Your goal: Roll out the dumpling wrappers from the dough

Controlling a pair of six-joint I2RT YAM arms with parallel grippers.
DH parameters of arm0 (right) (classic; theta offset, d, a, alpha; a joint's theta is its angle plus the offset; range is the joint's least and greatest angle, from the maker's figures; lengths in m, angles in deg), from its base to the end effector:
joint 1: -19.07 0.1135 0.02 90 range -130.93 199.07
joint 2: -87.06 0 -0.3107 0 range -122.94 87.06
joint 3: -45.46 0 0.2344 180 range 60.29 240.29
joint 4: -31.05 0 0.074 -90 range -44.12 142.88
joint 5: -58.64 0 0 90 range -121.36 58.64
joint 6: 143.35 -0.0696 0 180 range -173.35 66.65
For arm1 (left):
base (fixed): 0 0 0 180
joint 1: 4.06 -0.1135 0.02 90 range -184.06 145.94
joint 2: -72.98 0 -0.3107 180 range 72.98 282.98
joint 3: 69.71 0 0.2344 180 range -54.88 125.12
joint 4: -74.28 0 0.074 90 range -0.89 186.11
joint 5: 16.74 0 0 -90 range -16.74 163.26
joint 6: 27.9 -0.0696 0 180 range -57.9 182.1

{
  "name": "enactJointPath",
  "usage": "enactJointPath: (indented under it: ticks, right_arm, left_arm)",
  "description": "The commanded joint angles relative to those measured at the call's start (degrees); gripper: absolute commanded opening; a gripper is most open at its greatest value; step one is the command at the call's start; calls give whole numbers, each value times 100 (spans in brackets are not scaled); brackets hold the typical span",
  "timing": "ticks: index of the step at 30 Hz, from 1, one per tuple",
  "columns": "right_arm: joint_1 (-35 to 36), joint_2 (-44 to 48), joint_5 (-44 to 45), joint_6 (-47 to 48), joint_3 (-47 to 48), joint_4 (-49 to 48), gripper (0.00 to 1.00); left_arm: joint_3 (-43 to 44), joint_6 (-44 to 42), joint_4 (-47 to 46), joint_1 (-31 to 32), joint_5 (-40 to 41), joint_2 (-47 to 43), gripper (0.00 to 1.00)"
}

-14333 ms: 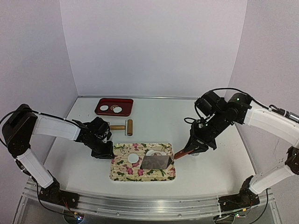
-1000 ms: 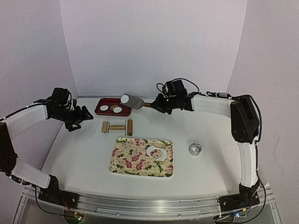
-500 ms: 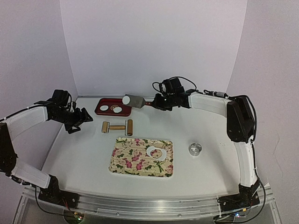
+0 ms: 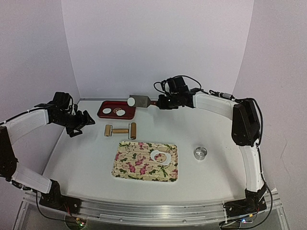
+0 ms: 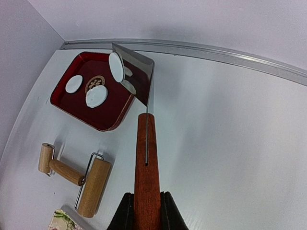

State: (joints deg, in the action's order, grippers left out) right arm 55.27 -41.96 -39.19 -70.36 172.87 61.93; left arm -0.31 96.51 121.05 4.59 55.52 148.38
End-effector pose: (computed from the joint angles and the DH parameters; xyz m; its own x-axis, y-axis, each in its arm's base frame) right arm 0.4548 0.3446 0.2715 -0.6128 -0.0894 -0.7852 -0.5214 0.7924 0.3167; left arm 0.2535 -0.0600 0.2780 -0.8334 -0.4177 -0.3620 -0.1763 0.8216 -0.5421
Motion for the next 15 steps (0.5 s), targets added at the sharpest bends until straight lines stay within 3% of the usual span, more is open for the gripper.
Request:
enactJointPath:
  ticks: [1,15]
  right_arm:
    - [88,-112,253,430,409,-197,0]
    - [181,-253,529,702,735,-25,0]
  left_arm:
    - [10,-91,-28,-38,77,-175,88]
    - [-7,-168,13,-47,80,-218,88]
